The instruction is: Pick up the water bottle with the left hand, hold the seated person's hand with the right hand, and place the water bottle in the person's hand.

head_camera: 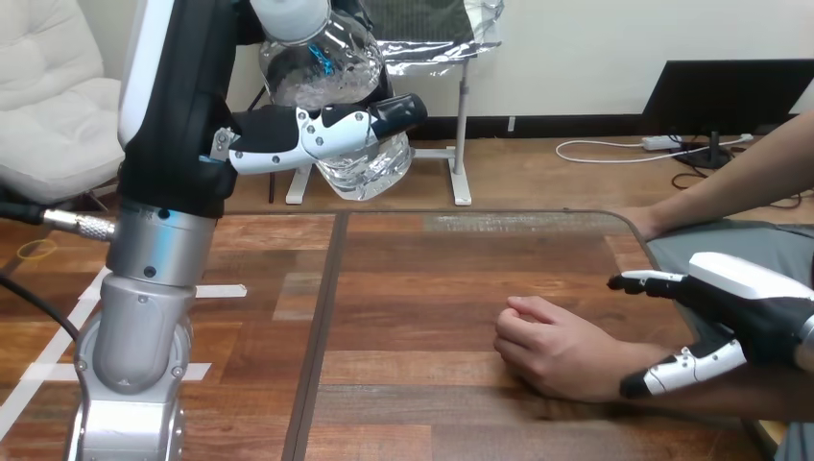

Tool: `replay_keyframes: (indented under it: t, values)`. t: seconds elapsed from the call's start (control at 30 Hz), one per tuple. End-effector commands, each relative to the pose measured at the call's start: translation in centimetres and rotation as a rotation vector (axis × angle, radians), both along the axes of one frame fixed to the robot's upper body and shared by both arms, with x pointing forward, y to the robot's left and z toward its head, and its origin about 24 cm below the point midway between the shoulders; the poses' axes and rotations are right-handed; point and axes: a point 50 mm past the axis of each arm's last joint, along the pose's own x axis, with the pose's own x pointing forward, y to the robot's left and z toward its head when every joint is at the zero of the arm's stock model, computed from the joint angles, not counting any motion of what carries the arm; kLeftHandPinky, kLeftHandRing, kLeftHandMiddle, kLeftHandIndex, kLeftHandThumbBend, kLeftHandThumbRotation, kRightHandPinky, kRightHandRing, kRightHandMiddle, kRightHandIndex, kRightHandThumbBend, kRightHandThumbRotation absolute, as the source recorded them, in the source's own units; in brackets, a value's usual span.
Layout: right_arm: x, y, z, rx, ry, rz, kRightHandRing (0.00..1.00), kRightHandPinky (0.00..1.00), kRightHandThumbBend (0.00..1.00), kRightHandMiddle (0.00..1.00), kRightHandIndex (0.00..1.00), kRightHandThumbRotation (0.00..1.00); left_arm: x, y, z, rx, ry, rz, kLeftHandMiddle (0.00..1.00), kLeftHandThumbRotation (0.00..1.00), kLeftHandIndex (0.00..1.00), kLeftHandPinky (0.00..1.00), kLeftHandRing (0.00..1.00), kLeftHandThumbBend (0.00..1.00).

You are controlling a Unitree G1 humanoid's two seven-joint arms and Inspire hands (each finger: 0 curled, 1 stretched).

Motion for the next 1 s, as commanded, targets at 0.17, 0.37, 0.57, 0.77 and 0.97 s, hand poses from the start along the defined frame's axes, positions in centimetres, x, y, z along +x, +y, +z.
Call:
replay_keyframes:
  t: [0.17, 0.37, 0.57, 0.77, 0.97]
  values:
    - [0.5, 0.3, 0.5, -0.091, -0.002, 0.040, 0.91, 0.95, 1.00, 0.91, 0.91, 0.52, -0.2, 0.4, 1.0, -0.029, -0.040, -0.007, 0.34, 0.00, 0.36, 0.23, 0.29, 0.58]
    - [0.8, 0.3, 0.6, -0.141, 0.006, 0.058, 0.90, 0.95, 1.00, 0.91, 0.91, 0.52, -0.2, 0.4, 1.0, -0.029, -0.040, -0.006, 0.35, 0.00, 0.36, 0.23, 0.29, 0.58]
    - [1.0, 0.5, 0.9, -0.183, 0.007, 0.074, 0.90, 0.94, 1.00, 0.90, 0.90, 0.49, -0.2, 0.5, 1.0, -0.029, -0.042, -0.006, 0.35, 0.00, 0.36, 0.23, 0.29, 0.58]
    - [1.3, 0.6, 1.3, -0.213, -0.013, 0.108, 0.88, 0.91, 1.00, 0.89, 0.88, 0.47, -0.2, 0.6, 0.9, -0.034, -0.036, -0.009, 0.35, 0.00, 0.36, 0.23, 0.29, 0.58]
    - [1.6, 0.7, 2.0, -0.273, -0.021, 0.145, 0.87, 0.88, 1.00, 0.88, 0.88, 0.48, -0.3, 0.6, 0.9, -0.031, -0.036, -0.011, 0.35, 0.00, 0.36, 0.23, 0.29, 0.58]
